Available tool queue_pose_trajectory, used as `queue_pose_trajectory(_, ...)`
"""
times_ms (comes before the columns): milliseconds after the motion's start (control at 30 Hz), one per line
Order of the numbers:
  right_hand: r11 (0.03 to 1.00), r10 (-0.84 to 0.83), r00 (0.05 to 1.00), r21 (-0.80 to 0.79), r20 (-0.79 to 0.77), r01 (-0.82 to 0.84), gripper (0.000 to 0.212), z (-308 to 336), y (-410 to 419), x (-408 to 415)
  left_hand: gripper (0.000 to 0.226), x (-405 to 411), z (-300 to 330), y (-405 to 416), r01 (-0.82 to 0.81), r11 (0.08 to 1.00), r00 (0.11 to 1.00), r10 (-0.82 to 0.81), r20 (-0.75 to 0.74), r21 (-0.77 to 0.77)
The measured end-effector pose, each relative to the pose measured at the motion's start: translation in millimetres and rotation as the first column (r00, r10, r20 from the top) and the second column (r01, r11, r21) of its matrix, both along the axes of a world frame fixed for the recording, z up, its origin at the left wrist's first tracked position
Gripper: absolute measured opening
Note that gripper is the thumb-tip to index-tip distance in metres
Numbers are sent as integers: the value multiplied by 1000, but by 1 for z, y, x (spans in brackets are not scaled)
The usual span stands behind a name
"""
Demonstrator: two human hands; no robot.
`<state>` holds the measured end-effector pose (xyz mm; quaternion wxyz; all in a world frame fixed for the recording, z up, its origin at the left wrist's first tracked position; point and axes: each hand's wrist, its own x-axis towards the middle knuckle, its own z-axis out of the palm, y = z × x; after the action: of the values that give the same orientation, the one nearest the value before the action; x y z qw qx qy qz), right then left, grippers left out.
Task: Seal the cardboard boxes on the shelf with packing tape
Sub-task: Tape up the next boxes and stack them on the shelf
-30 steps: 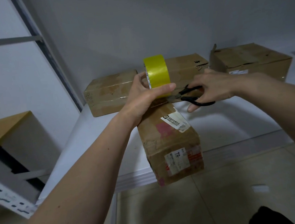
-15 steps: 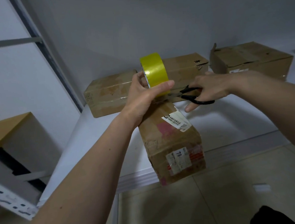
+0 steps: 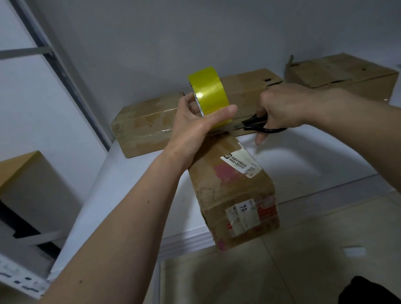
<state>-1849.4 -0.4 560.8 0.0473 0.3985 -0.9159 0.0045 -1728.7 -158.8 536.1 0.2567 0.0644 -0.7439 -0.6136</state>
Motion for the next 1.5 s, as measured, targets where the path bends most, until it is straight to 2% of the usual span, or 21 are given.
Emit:
queue_pose_trajectory(133, 999, 18, 998, 33, -68, -15, 64, -1, 0, 1, 98, 0, 0, -1, 3, 1000, 1000, -3, -9, -9)
queue_pose_trajectory(233, 997, 27, 996, 75, -85, -21, 78, -4, -3, 1, 95, 0, 0, -1, 14, 1000, 1000, -14, -8, -12)
queue_pose_trajectory(333, 997, 14, 994, 71, -106, -6, 74, -2, -5, 2, 99, 0, 0, 0, 31, 999, 999, -32, -21, -9)
queue_pose_trajectory(467, 997, -41, 991, 55, -128, 49, 62, -1, -5, 4, 99, -2, -2, -1, 36, 996, 996, -29, -87, 77)
queue_pose_trajectory(533, 994, -111, 991, 17, -71, 112, 63, -5, -4, 2, 97, -4, -2, -2, 40, 993, 993, -27, -115, 115)
queue_pose_trajectory(633, 952, -229, 935, -137, 270, 272, 64, -13, 3, -7, 96, -6, -3, -6, 46, 973, 986, -7, -168, 227)
queue_pose_trajectory(700, 925, -277, 875, -137, 397, 354, 61, -22, 11, -8, 96, -6, -3, -8, 43, 957, 981, 14, -195, 288)
queue_pose_trajectory(867, 897, -409, 831, -3, 377, 443, 52, -49, 14, -5, 101, -2, -1, -10, 43, 911, 966, 68, -251, 410)
queue_pose_trajectory(967, 869, -436, 774, -7, 459, 494, 40, -54, 14, -7, 89, 0, -3, -10, 1, 908, 962, 114, -248, 420)
queue_pose_trajectory(1000, 870, -434, 794, -31, 427, 492, 33, -53, 13, -7, 83, 1, -4, -11, -21, 905, 960, 137, -245, 425)
queue_pose_trajectory(1067, 894, -395, 904, -158, 165, 419, 20, -47, 11, -1, 82, 5, -6, -16, -56, 894, 951, 184, -249, 444)
queue_pose_trajectory(1100, 901, -317, 947, -299, 42, 315, 16, -43, 8, 6, 87, 7, -7, -18, -72, 886, 945, 207, -253, 458)
queue_pose_trajectory(1167, 820, -16, 999, -573, -49, -15, 24, -35, -1, 32, 92, 10, -9, -24, -101, 870, 934, 250, -254, 483)
queue_pose_trajectory(1200, 780, 167, 986, -610, -10, -138, 29, -31, -7, 47, 89, 12, -12, -27, -108, 860, 931, 264, -254, 499)
queue_pose_trajectory(1233, 790, 300, 949, -583, 96, -191, 35, -29, -13, 59, 81, 13, -14, -30, -109, 849, 929, 272, -251, 518)
queue_pose_trajectory(1267, 839, 358, 907, -504, 223, -207, 40, -29, -17, 67, 72, 15, -17, -32, -107, 837, 930, 275, -244, 536)
queue_pose_trajectory(1333, 931, 309, 877, -307, 367, -199, 58, -30, -23, 71, 60, 20, -23, -33, -102, 815, 933, 278, -230, 570)
queue_pose_trajectory(1400, 964, 255, 885, -177, 390, -199, 72, -29, -27, 72, 60, 24, -27, -34, -96, 794, 937, 276, -215, 600)
queue_pose_trajectory(1500, 980, 178, 888, -157, 424, -121, 82, -31, -34, 76, 44, 28, -29, -31, -58, 730, 943, 265, -203, 681)
